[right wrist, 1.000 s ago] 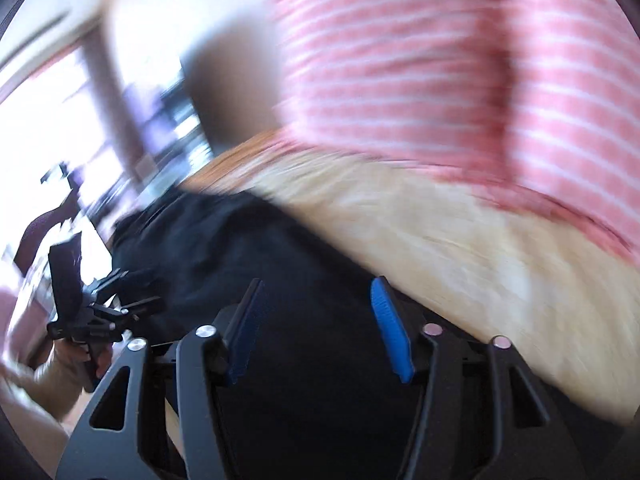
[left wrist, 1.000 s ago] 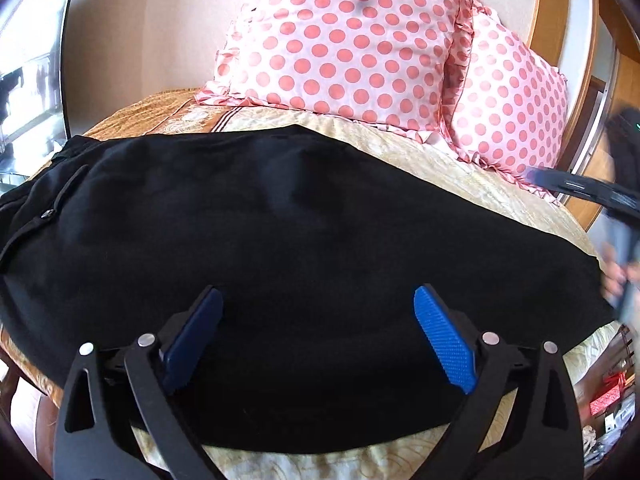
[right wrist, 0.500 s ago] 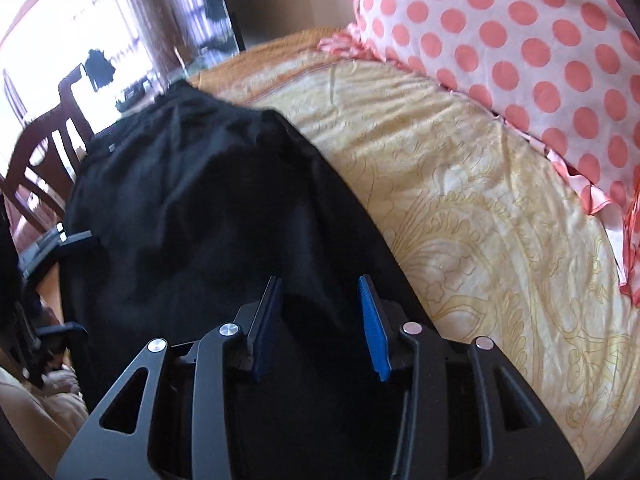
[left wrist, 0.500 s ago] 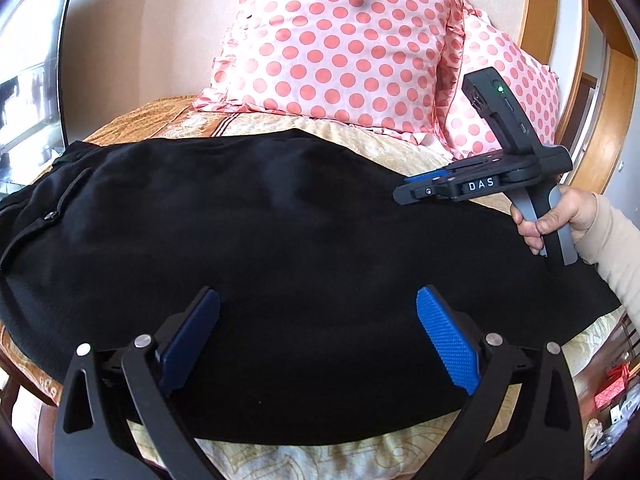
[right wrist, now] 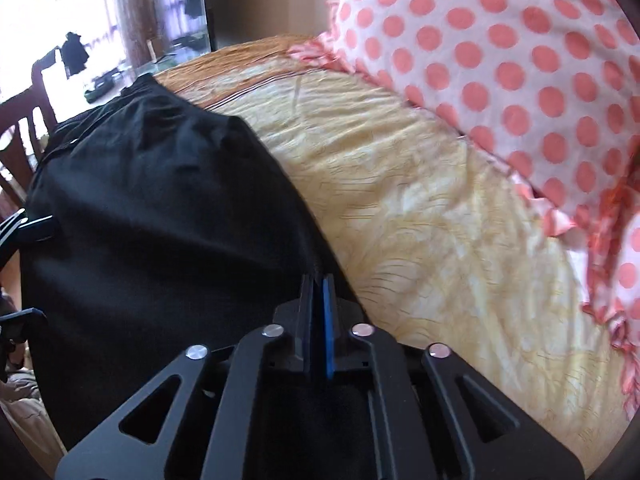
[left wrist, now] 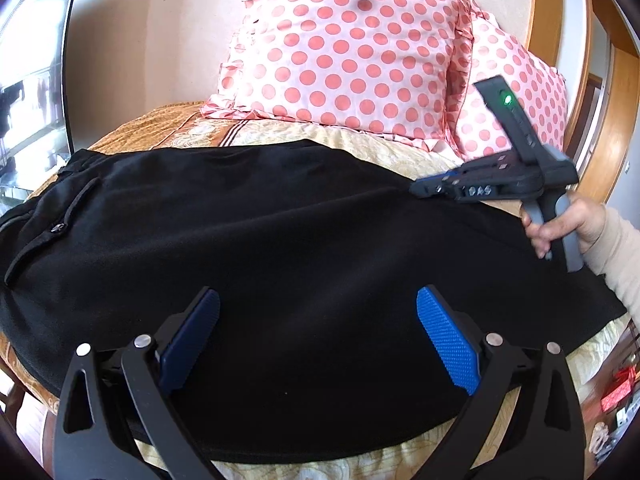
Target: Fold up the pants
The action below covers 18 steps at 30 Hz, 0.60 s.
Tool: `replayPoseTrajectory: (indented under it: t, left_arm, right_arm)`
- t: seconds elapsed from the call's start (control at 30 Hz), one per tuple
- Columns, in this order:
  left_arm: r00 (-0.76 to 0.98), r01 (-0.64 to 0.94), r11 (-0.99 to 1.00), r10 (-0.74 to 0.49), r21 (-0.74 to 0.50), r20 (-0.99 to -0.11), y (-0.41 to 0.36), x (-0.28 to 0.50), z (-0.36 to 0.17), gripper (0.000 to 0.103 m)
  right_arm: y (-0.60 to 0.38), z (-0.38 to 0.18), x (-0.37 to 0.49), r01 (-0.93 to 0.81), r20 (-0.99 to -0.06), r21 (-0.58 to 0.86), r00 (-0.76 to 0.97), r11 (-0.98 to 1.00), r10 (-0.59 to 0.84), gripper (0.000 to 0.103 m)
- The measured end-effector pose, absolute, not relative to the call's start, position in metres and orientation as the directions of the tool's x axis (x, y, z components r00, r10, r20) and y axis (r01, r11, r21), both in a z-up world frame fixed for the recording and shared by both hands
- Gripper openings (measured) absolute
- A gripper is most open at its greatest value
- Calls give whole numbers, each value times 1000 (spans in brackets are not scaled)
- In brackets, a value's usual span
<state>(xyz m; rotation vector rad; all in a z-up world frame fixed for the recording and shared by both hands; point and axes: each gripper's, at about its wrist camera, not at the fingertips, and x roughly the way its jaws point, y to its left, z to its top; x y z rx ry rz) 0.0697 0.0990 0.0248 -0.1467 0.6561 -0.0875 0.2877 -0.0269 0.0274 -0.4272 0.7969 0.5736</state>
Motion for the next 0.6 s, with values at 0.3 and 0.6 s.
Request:
replayPoseTrajectory:
  t: [0.3, 0.6]
  left_arm:
    - [808, 9, 995, -66, -99, -586, 110, 67, 32, 101]
    - [778, -11, 1000, 4, -8, -629, 111, 60, 19, 101]
  right_arm:
    - [-139, 60, 235, -435, -686, -106, 683, 894, 251, 49]
    - [-164, 8, 224, -313, -704, -315, 710, 896, 0, 49]
